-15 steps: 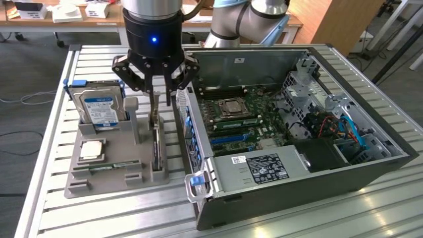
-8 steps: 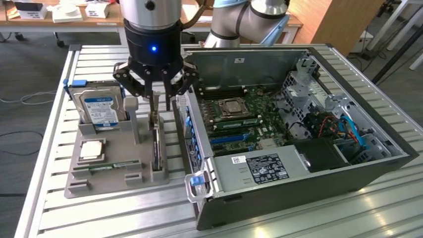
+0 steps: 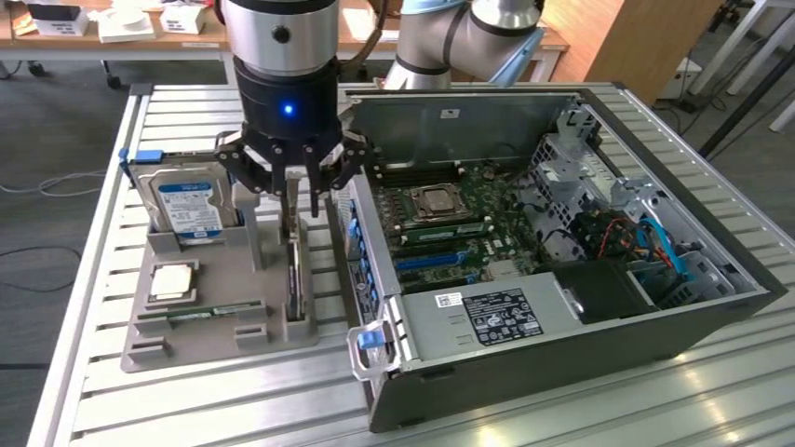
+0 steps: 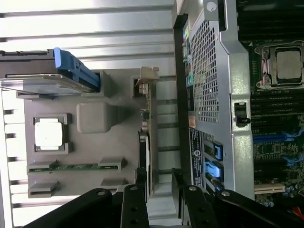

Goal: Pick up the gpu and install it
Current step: 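Pick up the gpu and move the gpu toward the slot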

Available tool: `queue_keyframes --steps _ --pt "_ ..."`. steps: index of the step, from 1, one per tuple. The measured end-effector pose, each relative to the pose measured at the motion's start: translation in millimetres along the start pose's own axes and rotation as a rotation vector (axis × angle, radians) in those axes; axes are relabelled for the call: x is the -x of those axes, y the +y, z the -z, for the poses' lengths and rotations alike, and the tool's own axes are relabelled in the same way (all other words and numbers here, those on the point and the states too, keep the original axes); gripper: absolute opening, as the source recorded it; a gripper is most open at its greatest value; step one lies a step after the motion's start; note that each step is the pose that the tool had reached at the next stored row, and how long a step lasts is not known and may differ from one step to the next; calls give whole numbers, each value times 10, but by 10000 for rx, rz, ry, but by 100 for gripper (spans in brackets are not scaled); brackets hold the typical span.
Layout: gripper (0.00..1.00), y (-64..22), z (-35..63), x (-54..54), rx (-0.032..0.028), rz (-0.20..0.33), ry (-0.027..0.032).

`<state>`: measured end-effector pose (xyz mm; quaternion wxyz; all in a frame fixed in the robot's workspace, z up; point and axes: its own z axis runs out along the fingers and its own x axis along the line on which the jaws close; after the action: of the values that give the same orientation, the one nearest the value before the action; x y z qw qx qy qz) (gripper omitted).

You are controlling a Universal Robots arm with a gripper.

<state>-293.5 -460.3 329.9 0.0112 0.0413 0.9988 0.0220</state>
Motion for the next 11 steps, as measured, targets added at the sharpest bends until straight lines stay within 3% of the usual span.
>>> queue_keyframes --steps 11 --pt "36 -10 -193 -19 0 0 -1"
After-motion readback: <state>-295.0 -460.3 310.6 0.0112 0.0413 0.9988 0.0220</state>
